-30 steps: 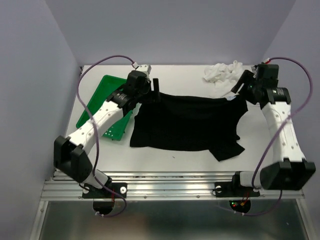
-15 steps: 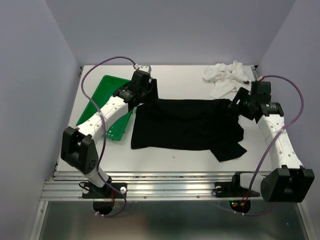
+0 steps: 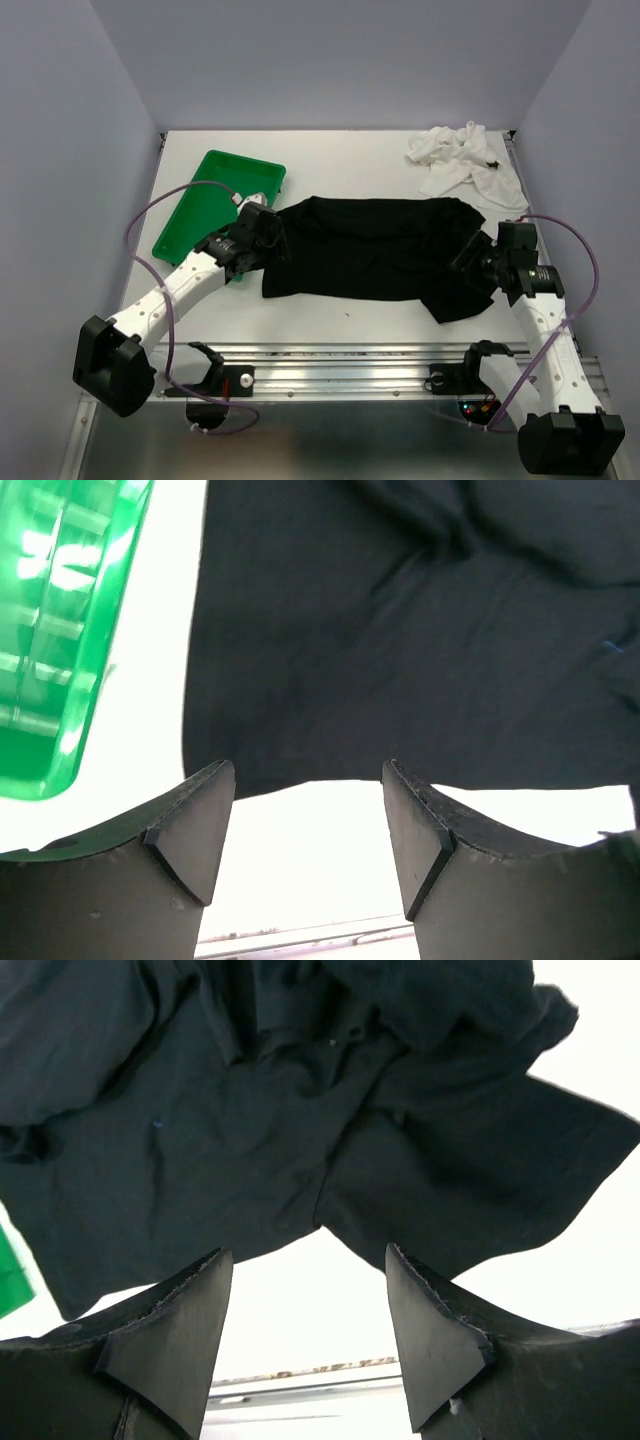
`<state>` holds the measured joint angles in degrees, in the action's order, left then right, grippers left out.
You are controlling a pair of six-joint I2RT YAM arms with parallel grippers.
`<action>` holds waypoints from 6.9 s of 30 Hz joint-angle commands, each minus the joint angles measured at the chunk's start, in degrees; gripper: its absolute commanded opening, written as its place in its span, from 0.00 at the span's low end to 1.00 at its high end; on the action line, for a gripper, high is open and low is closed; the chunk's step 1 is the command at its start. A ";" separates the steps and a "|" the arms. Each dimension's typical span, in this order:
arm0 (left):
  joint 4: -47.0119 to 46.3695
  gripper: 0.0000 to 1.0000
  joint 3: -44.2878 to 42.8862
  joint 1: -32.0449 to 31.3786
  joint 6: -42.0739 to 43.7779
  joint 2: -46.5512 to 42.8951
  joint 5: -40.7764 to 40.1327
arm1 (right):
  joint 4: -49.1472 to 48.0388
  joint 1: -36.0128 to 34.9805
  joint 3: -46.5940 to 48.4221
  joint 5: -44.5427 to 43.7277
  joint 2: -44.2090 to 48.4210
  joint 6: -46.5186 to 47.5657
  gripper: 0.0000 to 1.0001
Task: Roll the t-shirts
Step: Move the bin to the center of the board, then fold the T-shirt at the center of the board.
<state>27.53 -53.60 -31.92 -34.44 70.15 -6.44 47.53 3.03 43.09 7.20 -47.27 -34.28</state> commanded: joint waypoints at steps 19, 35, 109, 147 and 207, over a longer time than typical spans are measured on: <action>1.21 0.69 10.89 -0.87 -14.70 4.81 -12.19 | -1.65 0.31 2.88 2.38 -2.92 -0.43 0.71; -2.92 0.70 -4.75 13.91 0.85 18.01 -13.44 | -1.47 0.31 4.11 2.64 -3.54 0.71 0.71; -4.68 0.00 -5.72 7.14 -2.92 6.58 2.31 | -14.12 -6.19 -17.25 -10.63 -7.58 -20.83 0.28; -14.07 0.00 -4.60 16.37 2.71 3.95 22.61 | 0.89 -3.64 5.01 -8.70 2.95 -12.82 0.29; -13.91 0.00 1.93 16.19 3.85 2.18 19.89 | -11.33 -3.64 -13.28 -14.23 -3.54 -18.09 0.75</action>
<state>15.40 -51.75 -15.66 -30.61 73.65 13.32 30.22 -1.08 31.29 -4.97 -53.71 -52.36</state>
